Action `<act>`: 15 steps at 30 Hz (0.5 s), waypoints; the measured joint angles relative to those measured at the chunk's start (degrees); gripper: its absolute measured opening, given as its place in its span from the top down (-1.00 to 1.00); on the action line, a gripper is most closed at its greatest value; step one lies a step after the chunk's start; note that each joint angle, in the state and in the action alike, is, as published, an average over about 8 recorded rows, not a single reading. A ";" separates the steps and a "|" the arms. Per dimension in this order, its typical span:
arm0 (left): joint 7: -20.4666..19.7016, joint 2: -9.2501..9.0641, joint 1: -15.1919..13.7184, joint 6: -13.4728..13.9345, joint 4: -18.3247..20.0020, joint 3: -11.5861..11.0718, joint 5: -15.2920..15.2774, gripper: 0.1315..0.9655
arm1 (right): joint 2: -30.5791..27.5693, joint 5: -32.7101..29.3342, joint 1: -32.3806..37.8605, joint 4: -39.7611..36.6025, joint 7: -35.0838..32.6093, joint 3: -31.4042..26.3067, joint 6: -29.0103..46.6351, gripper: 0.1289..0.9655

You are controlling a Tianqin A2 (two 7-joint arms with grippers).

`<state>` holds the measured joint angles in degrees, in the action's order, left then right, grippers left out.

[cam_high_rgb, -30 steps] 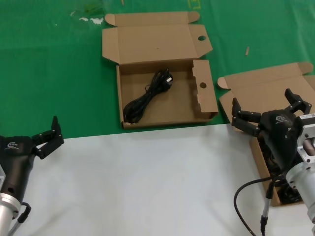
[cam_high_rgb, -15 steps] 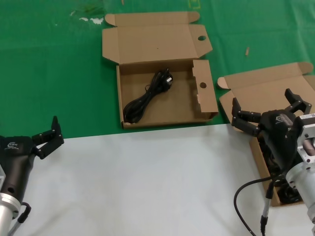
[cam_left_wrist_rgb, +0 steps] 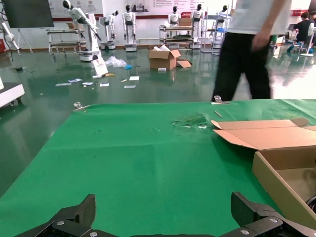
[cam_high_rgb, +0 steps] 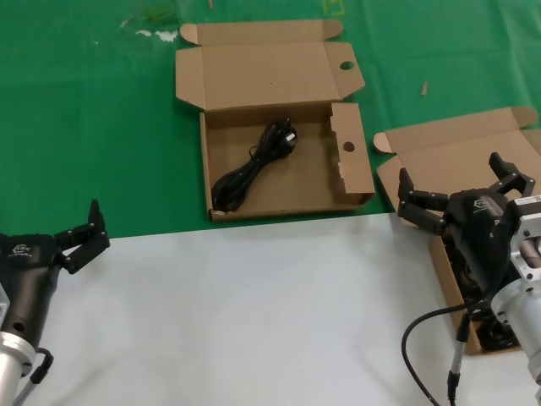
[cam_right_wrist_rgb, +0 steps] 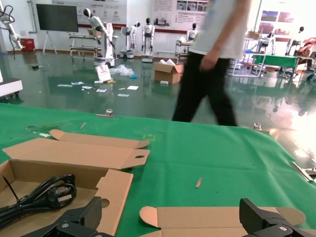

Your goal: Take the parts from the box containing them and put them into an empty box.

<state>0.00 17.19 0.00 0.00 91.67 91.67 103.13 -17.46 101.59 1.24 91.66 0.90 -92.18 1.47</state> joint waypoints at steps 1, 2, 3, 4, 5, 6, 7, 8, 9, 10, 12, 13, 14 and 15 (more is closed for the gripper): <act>0.00 0.00 0.00 0.00 0.00 0.00 0.00 -1.00 | 0.00 0.00 0.00 0.00 0.00 0.00 0.00 -1.00; 0.00 0.00 0.00 0.00 0.00 0.00 0.00 -1.00 | 0.00 0.00 0.00 0.00 0.00 0.00 0.00 -1.00; 0.00 0.00 0.00 0.00 0.00 0.00 0.00 -1.00 | 0.00 0.00 0.00 0.00 0.00 0.00 0.00 -1.00; 0.00 0.00 0.00 0.00 0.00 0.00 0.00 -1.00 | 0.00 0.00 0.00 0.00 0.00 0.00 0.00 -1.00; 0.00 0.00 0.00 0.00 0.00 0.00 0.00 -1.00 | 0.00 0.00 0.00 0.00 0.00 0.00 0.00 -1.00; 0.00 0.00 0.00 0.00 0.00 0.00 0.00 -1.00 | 0.00 0.00 0.00 0.00 0.00 0.00 0.00 -1.00; 0.00 0.00 0.00 0.00 0.00 0.00 0.00 -1.00 | 0.00 0.00 0.00 0.00 0.00 0.00 0.00 -1.00; 0.00 0.00 0.00 0.00 0.00 0.00 0.00 -1.00 | 0.00 0.00 0.00 0.00 0.00 0.00 0.00 -1.00; 0.00 0.00 0.00 0.00 0.00 0.00 0.00 -1.00 | 0.00 0.00 0.00 0.00 0.00 0.00 0.00 -1.00; 0.00 0.00 0.00 0.00 0.00 0.00 0.00 -1.00 | 0.00 0.00 0.00 0.00 0.00 0.00 0.00 -1.00; 0.00 0.00 0.00 0.00 0.00 0.00 0.00 -1.00 | 0.00 0.00 0.00 0.00 0.00 0.00 0.00 -1.00; 0.00 0.00 0.00 0.00 0.00 0.00 0.00 -1.00 | 0.00 0.00 0.00 0.00 0.00 0.00 0.00 -1.00; 0.00 0.00 0.00 0.00 0.00 0.00 0.00 -1.00 | 0.00 0.00 0.00 0.00 0.00 0.00 0.00 -1.00; 0.00 0.00 0.00 0.00 0.00 0.00 0.00 -1.00 | 0.00 0.00 0.00 0.00 0.00 0.00 0.00 -1.00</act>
<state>0.00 17.19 0.00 0.00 91.67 91.67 103.13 -17.46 101.59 1.24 91.66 0.90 -92.18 1.47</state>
